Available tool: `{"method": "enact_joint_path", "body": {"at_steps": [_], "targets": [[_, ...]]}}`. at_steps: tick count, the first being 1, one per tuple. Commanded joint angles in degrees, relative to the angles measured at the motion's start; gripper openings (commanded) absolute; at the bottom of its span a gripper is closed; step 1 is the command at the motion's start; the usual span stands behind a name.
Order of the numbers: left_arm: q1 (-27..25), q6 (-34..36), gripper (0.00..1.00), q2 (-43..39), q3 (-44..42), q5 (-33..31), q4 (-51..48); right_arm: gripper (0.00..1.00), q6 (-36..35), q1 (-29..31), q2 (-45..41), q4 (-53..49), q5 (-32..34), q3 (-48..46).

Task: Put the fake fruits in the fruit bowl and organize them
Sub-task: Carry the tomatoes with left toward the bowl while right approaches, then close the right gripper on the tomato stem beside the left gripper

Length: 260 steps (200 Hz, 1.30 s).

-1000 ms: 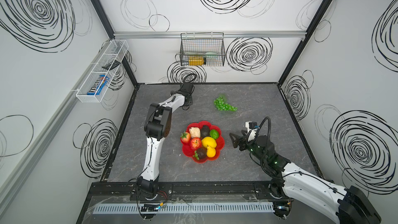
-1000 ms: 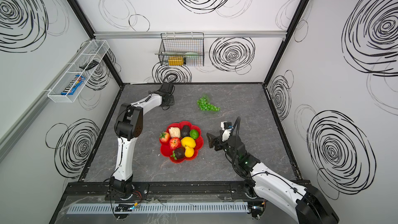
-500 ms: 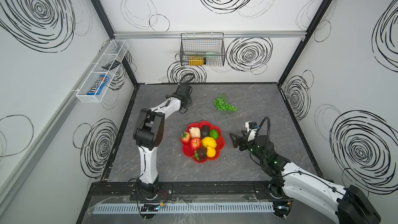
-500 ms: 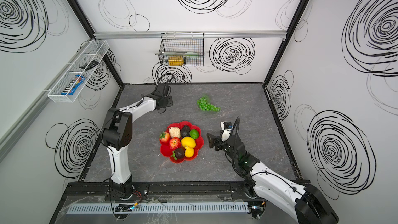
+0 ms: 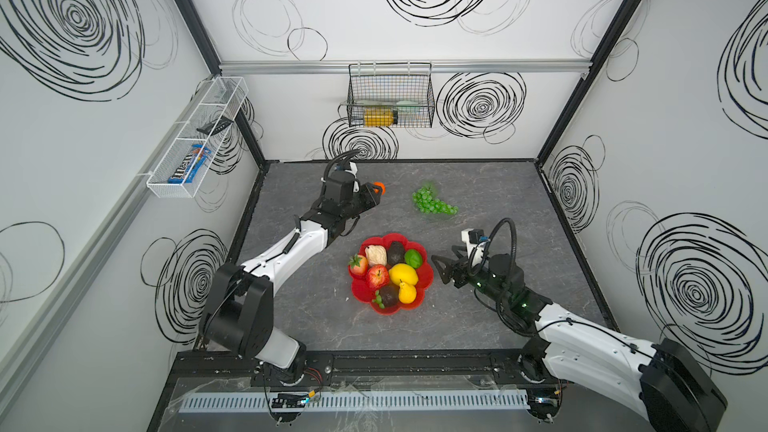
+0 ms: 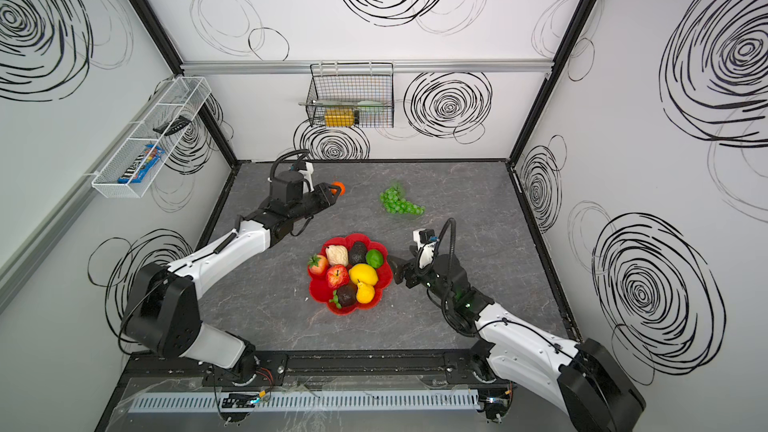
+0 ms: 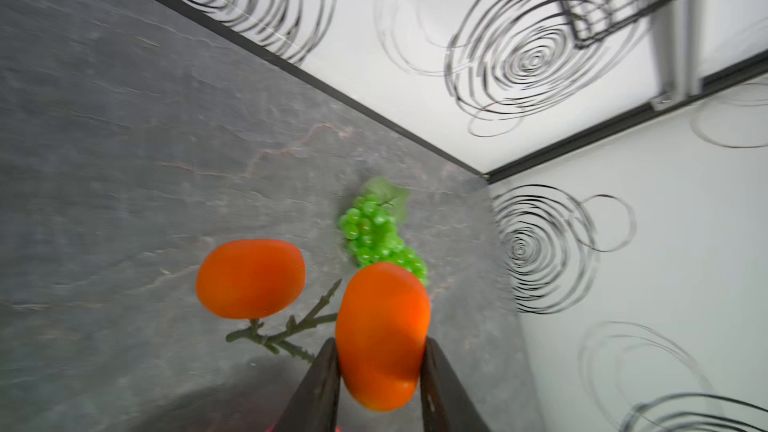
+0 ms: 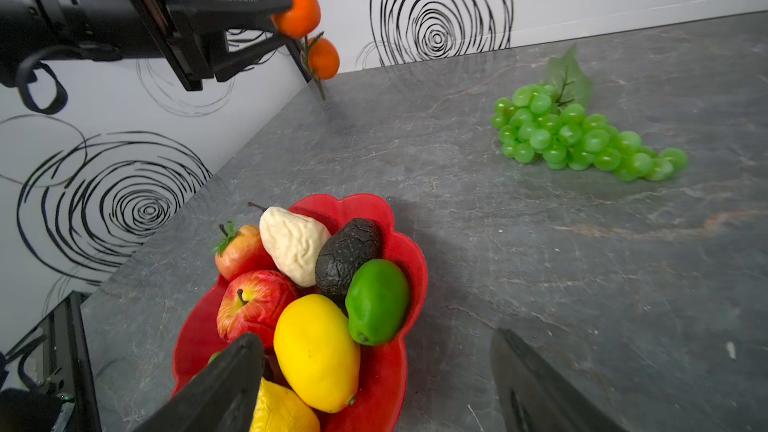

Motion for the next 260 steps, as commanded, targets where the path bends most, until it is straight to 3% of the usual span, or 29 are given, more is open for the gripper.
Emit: {"method": "enact_joint_path", "body": {"at_steps": [1,42,88,152,189,238,260], "targets": [[-2.9,-10.0,0.35,-4.9,-4.9,4.7,11.2,0.89,-5.0,2.2,4.5,3.8,-0.5,5.3],[-9.8,-17.6,0.36,-12.6,-13.7,1.6,17.5,0.83,-4.7,2.9,13.1,13.1,-1.5,7.7],[-15.6,-21.1,0.36,-19.6,-21.1,-4.2,19.4,0.74,-7.8,5.1,20.4,22.1,-2.9,7.8],[-18.5,-23.3,0.36,-23.9,-26.2,-5.4,20.7,0.65,-13.1,10.5,24.2,29.1,2.0,6.2],[-19.7,-23.5,0.37,-25.5,-27.5,-5.9,20.6,0.51,-14.5,11.3,26.9,28.5,4.2,7.5],[-20.6,-24.2,0.37,-25.9,-28.9,-5.9,21.5,0.44,-16.2,12.6,27.7,29.3,6.6,7.3],[-20.7,-24.4,0.37,-25.8,-29.3,-6.3,21.6,0.36,-17.2,13.1,27.9,28.6,6.3,7.7]]}}
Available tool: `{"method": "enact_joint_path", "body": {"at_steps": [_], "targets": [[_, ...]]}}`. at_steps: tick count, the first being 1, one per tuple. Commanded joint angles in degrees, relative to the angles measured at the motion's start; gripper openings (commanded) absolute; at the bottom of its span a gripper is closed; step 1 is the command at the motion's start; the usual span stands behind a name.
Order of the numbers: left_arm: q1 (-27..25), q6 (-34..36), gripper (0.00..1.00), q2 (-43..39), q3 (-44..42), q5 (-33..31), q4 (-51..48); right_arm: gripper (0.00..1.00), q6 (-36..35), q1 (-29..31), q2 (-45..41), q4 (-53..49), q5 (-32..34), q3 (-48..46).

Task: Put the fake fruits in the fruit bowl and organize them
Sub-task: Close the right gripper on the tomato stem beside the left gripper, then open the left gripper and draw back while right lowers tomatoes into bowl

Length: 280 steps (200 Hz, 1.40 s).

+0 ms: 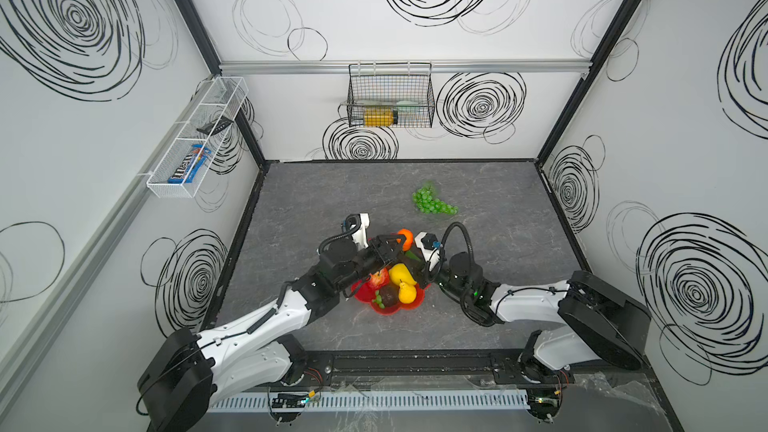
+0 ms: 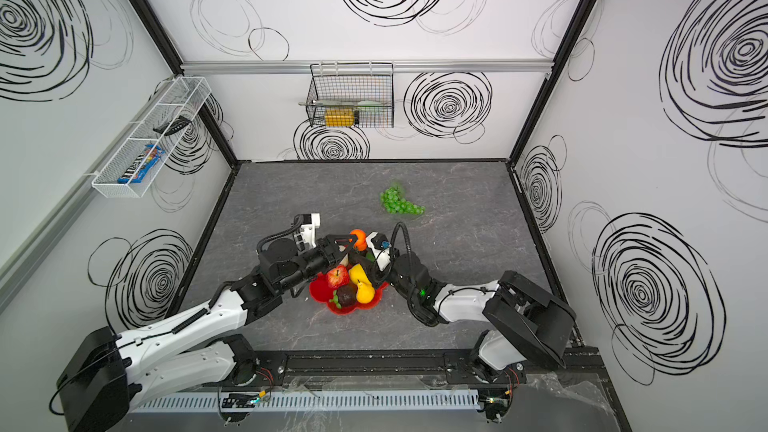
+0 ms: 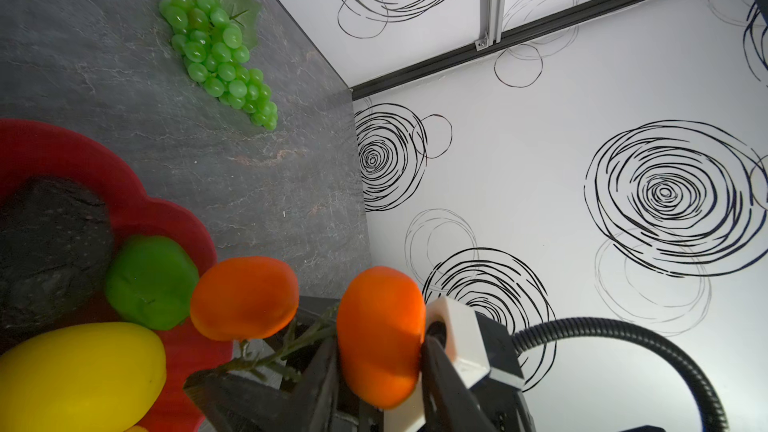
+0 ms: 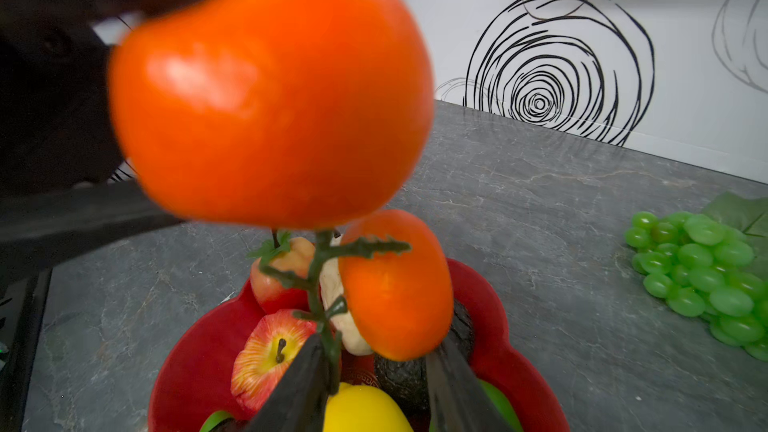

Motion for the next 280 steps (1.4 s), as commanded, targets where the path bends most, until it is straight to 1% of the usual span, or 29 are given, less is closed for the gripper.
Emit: {"method": "enact_joint_path", "body": {"at_steps": [1,22,73,111,136,164,190,212,231,245,264,280], "targets": [[-0.3,-1.0,0.37,-0.8,-0.9,-1.1,4.2,0.35,-2.2,0.9,0.6,2.2,0.8,0.8],[-0.3,-1.0,0.37,-0.4,-1.0,-1.2,4.5,0.26,-2.9,1.4,0.5,1.6,0.4,1.1],[-0.2,-1.0,0.37,-0.1,-1.3,-2.2,4.4,0.17,-3.3,2.4,0.0,0.9,0.4,1.0],[-0.1,-1.4,0.37,0.0,-1.8,-2.8,5.0,0.15,-3.4,3.0,0.3,0.7,0.8,1.2],[0.2,-1.0,0.37,0.1,-2.4,-3.0,4.7,0.15,-2.6,3.1,-0.5,-2.1,2.5,1.6],[2.3,-0.5,0.37,-0.5,-3.9,-2.7,4.4,0.15,-1.3,3.0,-1.5,-4.2,3.1,1.3],[4.3,1.9,0.38,-1.5,-3.9,-2.8,1.8,0.2,0.7,3.1,-2.1,-7.4,3.7,2.0],[7.4,5.3,0.39,-3.1,-4.2,-1.7,-1.6,0.25,2.0,3.0,-3.5,-14.2,3.4,4.0],[10.9,9.7,0.4,-4.7,-4.3,0.0,-5.6,0.3,2.4,3.0,-5.3,-21.4,3.6,5.7],[13.0,13.7,0.42,-6.0,-4.2,0.6,-9.4,0.34,2.4,2.5,-6.8,-27.3,3.6,7.0],[14.6,18.9,0.47,-8.2,-4.7,0.3,-13.3,0.39,3.3,1.1,-9.3,-33.9,2.2,8.0],[15.3,22.7,0.5,-10.2,-5.3,-0.7,-16.0,0.43,4.6,-1.3,-11.0,-38.4,0.1,8.6]]}}
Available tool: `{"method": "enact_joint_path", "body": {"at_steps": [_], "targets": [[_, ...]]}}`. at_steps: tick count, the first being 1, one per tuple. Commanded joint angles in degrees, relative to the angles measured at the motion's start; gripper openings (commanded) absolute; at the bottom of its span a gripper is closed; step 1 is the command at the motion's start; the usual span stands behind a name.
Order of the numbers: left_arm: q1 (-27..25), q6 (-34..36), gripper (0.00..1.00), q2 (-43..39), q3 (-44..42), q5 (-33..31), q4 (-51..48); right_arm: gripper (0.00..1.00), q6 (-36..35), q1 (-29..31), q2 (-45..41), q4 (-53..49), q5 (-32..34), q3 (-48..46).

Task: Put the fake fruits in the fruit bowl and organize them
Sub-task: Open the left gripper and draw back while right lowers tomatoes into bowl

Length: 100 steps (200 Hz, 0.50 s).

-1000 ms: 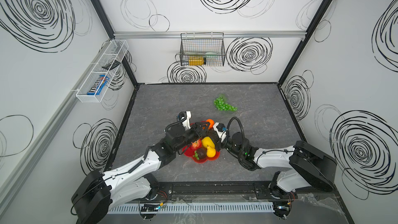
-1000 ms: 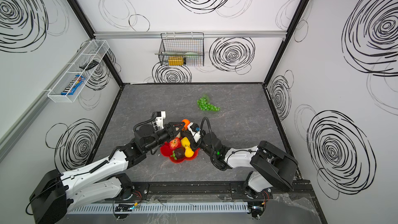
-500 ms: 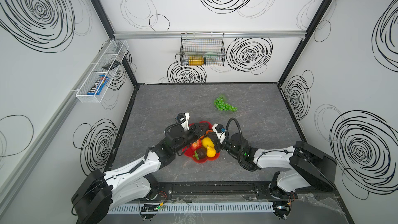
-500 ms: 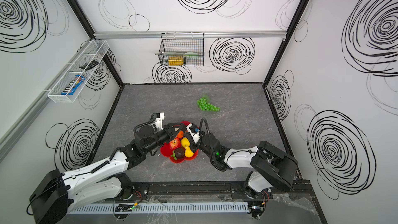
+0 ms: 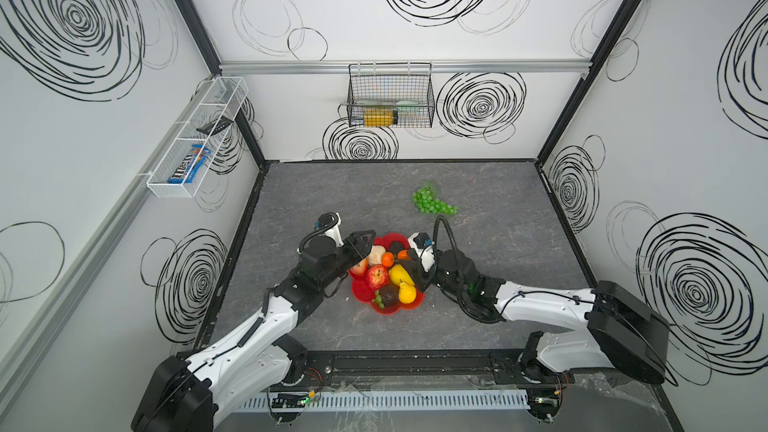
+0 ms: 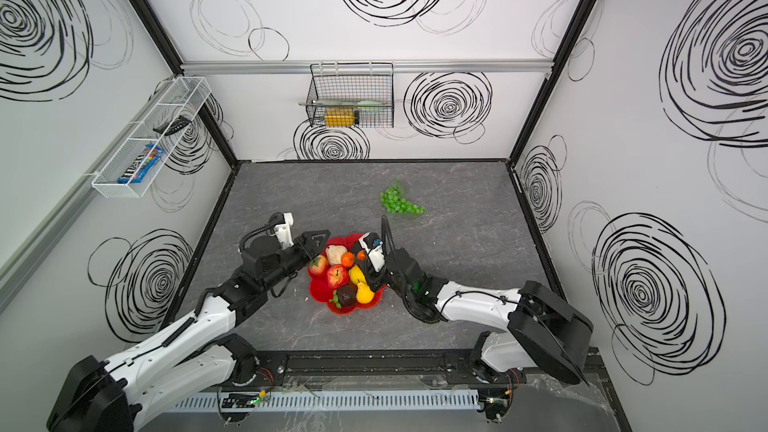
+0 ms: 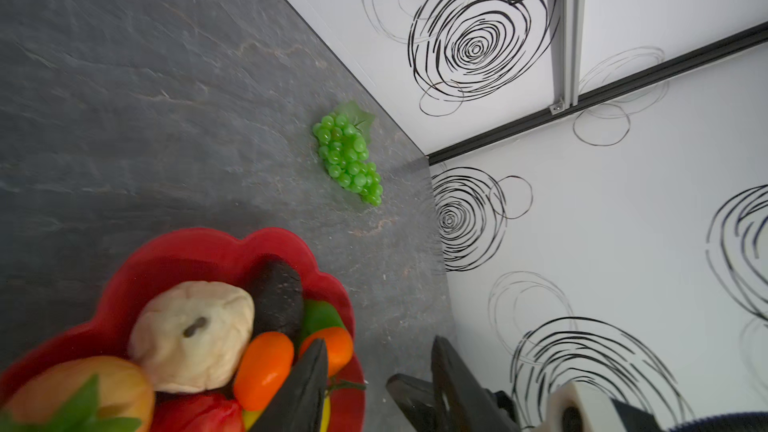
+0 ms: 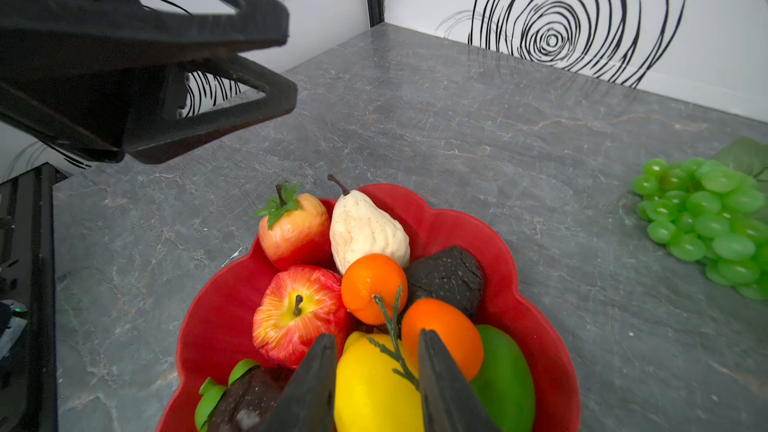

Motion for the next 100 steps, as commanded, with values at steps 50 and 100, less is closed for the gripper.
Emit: {"method": "enact_joint_path", "body": {"at_steps": [50,100], "targets": [[1.8,16.6,0.63,-13.3,-5.5,-10.0,-10.1,0.48,2.8,-9.5,0.1,-21.2,-15.8,6.2],[5.8,21.0,0.67,-21.1,-11.7,-11.0,-9.6,0.44,1.6,-10.0,5.8,-24.5,-19.0,10.4]]}}
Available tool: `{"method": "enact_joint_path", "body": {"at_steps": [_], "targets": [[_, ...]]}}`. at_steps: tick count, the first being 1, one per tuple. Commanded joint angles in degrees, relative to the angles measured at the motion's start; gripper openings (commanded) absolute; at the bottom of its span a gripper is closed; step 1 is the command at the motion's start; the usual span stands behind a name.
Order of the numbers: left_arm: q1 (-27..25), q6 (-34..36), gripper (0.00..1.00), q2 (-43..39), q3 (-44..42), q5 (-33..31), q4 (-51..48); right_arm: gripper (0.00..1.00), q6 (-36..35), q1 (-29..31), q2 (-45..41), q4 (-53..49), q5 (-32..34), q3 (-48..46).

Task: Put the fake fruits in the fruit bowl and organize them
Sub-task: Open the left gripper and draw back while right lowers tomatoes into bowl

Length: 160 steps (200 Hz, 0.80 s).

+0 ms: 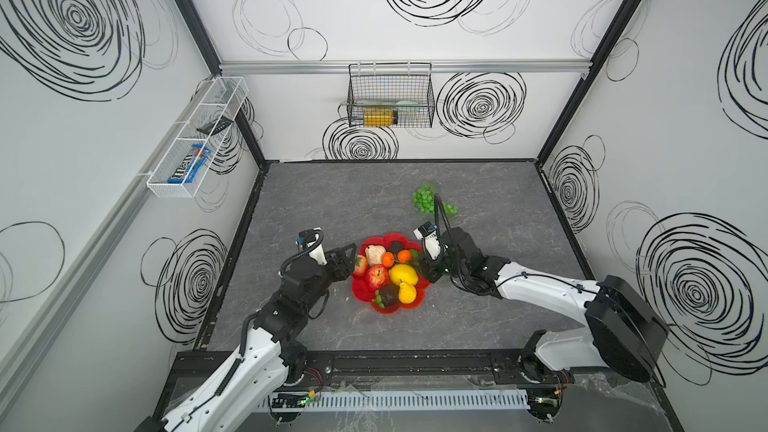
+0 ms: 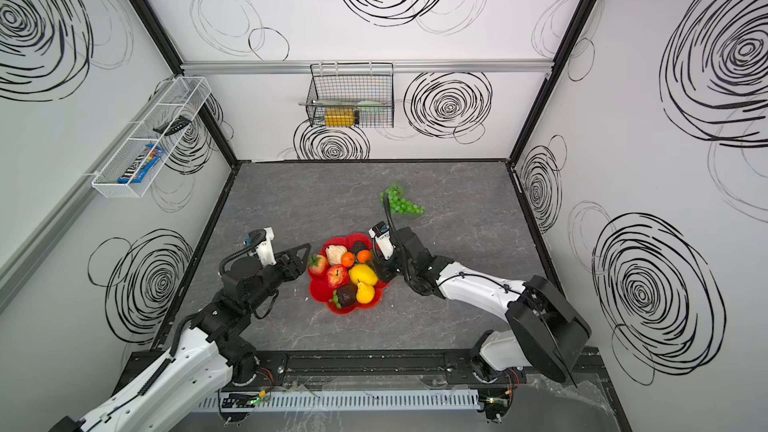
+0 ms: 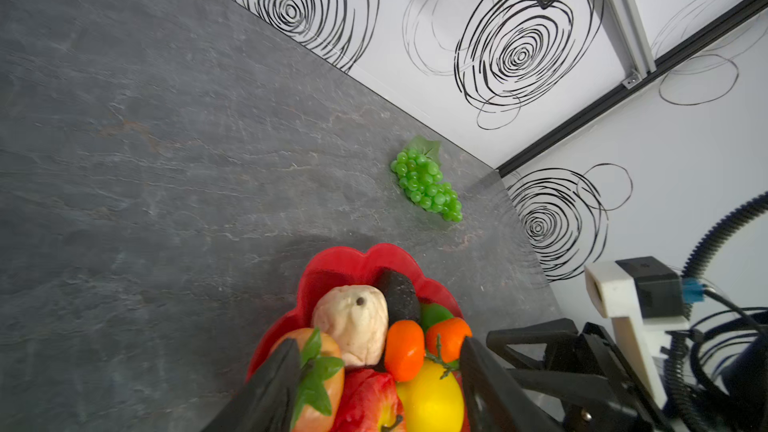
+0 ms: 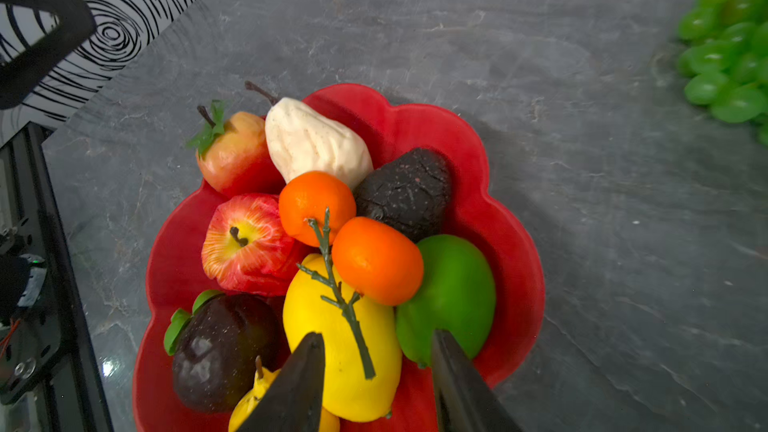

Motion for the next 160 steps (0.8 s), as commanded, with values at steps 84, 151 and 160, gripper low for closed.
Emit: {"method": "enact_joint_path", "body": {"at_steps": [84,151,160], "targets": [[8.4,4.0,0.67,-1.2,-6.1,6.6,5.4,0.25,-1.8,-0.2,4.4,-4.3,-6.0,4.6],[9.3,3.7,0.67,-0.6,-6.6,7.5,6.0,0.05,-0.2,-0.3,3.7,-5.3,-7.6,5.0],[9.3,3.7,0.67,-0.5,-6.6,7.4,6.1,0.0,0.5,-0.3,3.6,-5.4,-8.0,5.2]]}}
